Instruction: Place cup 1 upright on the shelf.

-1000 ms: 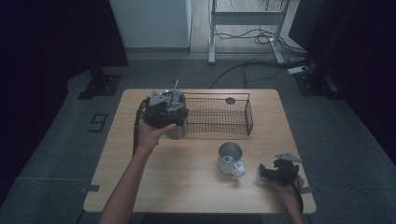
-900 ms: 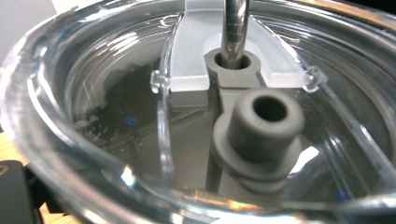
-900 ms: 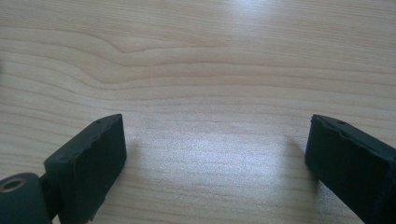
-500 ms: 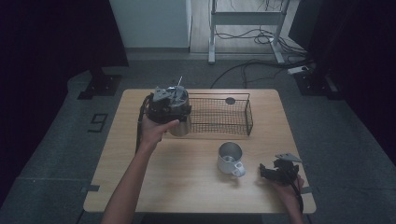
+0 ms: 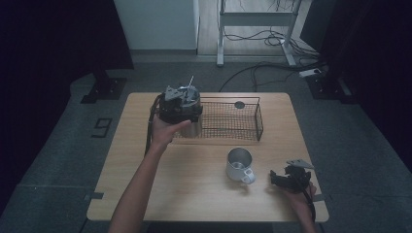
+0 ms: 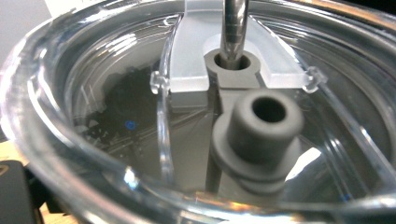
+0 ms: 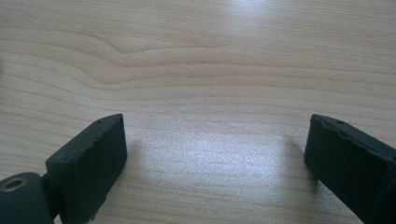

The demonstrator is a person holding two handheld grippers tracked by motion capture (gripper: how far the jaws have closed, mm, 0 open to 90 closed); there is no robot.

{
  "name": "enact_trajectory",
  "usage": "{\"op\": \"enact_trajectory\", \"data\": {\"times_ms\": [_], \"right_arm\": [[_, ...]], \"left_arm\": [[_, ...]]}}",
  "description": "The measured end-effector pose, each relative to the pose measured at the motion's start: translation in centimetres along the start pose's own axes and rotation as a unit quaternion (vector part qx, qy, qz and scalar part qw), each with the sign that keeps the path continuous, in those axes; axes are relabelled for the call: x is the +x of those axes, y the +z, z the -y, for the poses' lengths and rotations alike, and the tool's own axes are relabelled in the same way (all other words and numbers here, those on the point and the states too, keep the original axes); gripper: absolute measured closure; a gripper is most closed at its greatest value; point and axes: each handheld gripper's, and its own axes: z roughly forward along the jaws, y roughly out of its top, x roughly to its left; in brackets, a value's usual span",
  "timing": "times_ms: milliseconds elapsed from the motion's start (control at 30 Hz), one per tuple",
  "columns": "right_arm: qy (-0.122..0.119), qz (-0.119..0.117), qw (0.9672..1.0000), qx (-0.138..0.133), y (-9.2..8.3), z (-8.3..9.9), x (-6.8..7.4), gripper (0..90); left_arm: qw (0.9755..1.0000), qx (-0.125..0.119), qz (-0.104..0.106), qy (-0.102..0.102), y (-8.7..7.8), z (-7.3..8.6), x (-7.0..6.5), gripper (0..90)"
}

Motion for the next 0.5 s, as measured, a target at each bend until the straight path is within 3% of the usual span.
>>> {"op": "enact_trajectory", "data": {"times_ms": [500], "right_arm": [[0.0,0.0,1.0,0.0,0.0,0.0,0.0,6.0]], "left_arm": [[0.9999,0.007,-0.005,0.01,2.2,-0.6,0.3,3.9]]}}
